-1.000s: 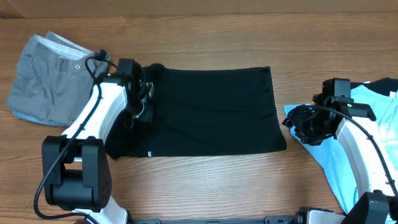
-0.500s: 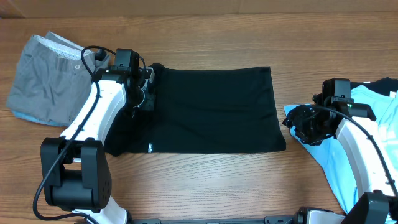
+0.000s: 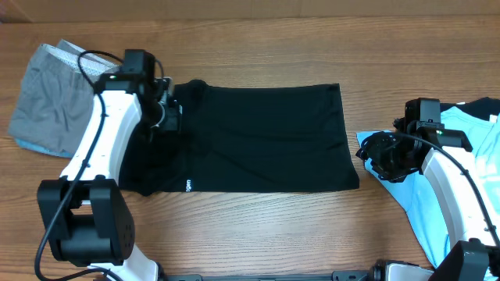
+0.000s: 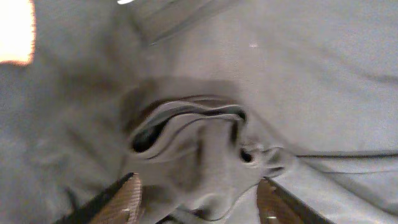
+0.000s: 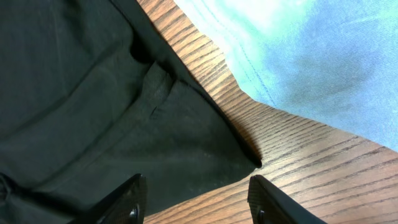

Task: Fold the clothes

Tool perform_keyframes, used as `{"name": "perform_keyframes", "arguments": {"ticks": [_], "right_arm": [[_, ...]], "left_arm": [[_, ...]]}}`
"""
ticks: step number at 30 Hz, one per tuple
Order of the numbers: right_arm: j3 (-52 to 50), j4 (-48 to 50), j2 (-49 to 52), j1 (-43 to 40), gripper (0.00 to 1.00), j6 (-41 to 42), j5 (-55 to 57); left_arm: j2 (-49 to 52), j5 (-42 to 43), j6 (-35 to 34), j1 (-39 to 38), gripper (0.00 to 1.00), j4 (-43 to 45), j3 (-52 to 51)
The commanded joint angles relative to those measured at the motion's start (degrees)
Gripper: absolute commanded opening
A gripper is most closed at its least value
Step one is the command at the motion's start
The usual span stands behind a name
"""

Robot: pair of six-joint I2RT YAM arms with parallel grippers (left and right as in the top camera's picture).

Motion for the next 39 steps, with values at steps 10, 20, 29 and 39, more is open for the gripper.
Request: {"name": "perform_keyframes", "arguments": {"ticks": [10,20,29,39], "right_arm": [[1.0,0.5,-0.7,-0.3,0.61,-0.4,0.6],[1.0,0.7,-0.7,-0.3,0.61,-0.3,0.3],[1.0,0.7,-0.7,-0.3,0.61,-0.1,0.3],[1.0,0.4,-0.7,-0.3,0.61,-0.1,0.3]], "left_arm": [[-1.4,-2.3,4.8,1.3,0.79,5.6,-5.6],[-0.4,-2.2,8.5,1.3,0.67,21.2,-14.2],[2.7,-1.2,8.7,1.2,0.16,25.7,-14.4],[2.0,-1.0,8.7,1.4,0.82,16.1,-9.4]]}}
